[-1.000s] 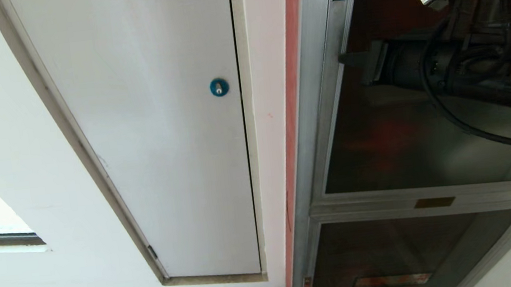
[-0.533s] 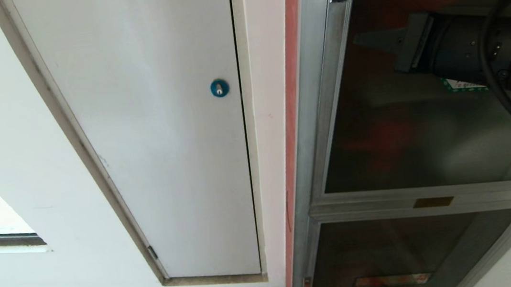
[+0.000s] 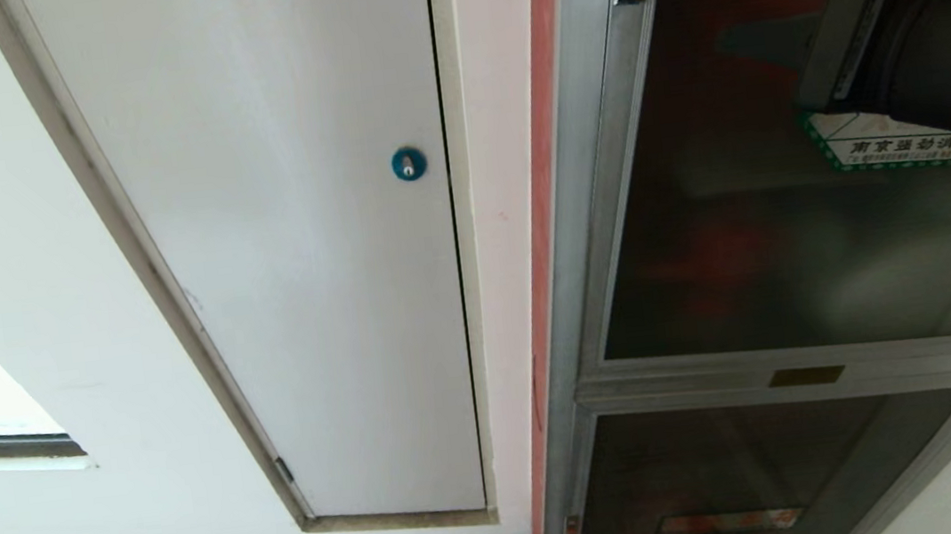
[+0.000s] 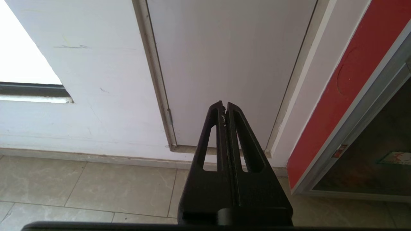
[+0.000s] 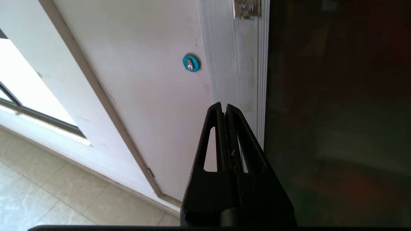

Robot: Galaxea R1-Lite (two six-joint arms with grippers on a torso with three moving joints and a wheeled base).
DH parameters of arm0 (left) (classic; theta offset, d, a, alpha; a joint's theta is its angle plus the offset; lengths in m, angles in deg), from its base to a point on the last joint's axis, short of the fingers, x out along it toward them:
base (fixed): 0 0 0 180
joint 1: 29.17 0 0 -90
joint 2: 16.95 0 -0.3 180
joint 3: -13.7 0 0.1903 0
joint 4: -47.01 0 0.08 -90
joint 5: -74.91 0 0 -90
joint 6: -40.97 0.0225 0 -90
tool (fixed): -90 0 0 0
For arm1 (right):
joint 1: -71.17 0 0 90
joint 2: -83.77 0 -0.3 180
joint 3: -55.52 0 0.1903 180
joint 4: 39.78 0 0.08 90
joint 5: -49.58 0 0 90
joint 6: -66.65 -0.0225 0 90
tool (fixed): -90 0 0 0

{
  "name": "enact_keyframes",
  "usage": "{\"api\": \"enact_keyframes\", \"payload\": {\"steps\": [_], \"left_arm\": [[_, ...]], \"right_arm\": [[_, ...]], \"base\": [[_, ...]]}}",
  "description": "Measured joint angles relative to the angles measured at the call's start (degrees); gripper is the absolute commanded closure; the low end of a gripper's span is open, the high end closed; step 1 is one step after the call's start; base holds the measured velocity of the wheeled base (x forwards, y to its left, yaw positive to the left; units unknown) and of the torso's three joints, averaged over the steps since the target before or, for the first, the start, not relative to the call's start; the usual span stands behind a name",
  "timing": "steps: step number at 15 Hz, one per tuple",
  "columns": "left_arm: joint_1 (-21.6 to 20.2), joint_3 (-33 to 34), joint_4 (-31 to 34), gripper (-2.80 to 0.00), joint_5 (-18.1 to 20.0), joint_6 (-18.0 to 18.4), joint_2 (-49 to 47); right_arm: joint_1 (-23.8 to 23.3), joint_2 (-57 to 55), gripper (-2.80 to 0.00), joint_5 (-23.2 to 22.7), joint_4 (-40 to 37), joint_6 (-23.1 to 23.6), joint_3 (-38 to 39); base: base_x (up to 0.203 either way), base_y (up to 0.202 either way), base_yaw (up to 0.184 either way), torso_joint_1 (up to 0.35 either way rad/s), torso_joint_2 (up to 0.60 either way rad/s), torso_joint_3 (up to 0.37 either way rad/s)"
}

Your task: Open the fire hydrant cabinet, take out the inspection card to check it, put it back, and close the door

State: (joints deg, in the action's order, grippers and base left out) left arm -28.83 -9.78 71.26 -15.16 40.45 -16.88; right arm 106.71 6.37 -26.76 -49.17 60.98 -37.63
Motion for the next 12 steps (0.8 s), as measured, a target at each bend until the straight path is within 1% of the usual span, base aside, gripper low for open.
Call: {"api": "enact_keyframes", "payload": {"steps": [3, 4, 5, 6, 8, 12], "left_arm": [[0.02, 0.00, 0.00, 0.00, -0.01, 0.00, 0.00], [-0.01, 0.00, 0.00, 0.00, 0.00, 0.00, 0.00], [-0.01, 0.00, 0.00, 0.00, 0.02, 0.00, 0.00], [-0.01, 0.00, 0.00, 0.00, 0.02, -0.01, 0.00], [0.00, 0.00, 0.00, 0.00, -0.01, 0.00, 0.00], [0.02, 0.00, 0.00, 0.00, -0.01, 0.00, 0.00]], "right_arm": [[0.65, 0.36, 0.00, 0.57, 0.97, -0.69, -1.17], [0.68, 0.30, 0.00, 1.17, 2.15, -0.41, -1.22], [0.72, 0.15, 0.00, 2.26, 3.58, 1.04, -0.98], [0.83, -0.22, 0.00, 3.08, 5.45, 3.59, -0.50], [1.55, -2.15, 0.00, 5.04, 11.64, 9.08, 0.76], [3.81, -9.11, 0.00, 12.10, 27.98, 19.75, 3.32]], "base": [[0.000, 0.000, 0.000, 0.000, 0.00, 0.000], [0.000, 0.000, 0.000, 0.000, 0.00, 0.000], [0.000, 0.000, 0.000, 0.000, 0.00, 0.000], [0.000, 0.000, 0.000, 0.000, 0.00, 0.000], [0.000, 0.000, 0.000, 0.000, 0.00, 0.000], [0.000, 0.000, 0.000, 0.000, 0.00, 0.000]]}}
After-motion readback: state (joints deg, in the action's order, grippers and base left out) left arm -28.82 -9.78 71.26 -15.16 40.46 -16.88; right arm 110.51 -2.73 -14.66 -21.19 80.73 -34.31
